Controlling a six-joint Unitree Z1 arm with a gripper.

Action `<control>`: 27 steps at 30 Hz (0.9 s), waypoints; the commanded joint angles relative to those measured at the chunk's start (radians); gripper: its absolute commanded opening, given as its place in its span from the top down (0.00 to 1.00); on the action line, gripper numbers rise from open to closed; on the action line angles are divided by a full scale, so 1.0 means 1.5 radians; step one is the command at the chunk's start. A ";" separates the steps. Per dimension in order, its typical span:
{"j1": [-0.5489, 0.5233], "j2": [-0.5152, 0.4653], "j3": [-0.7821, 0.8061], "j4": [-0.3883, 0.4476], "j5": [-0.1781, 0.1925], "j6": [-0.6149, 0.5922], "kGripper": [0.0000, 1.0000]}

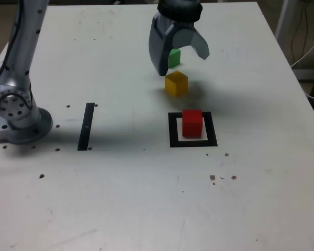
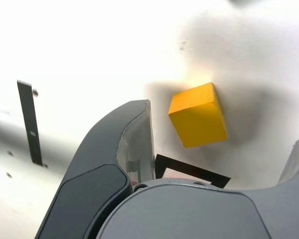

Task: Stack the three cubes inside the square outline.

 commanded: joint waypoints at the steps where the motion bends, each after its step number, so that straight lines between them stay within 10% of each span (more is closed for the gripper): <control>1: 0.006 0.007 0.002 0.003 -0.008 -0.015 0.00; 27: 0.014 0.039 0.036 -0.023 -0.069 -0.060 0.01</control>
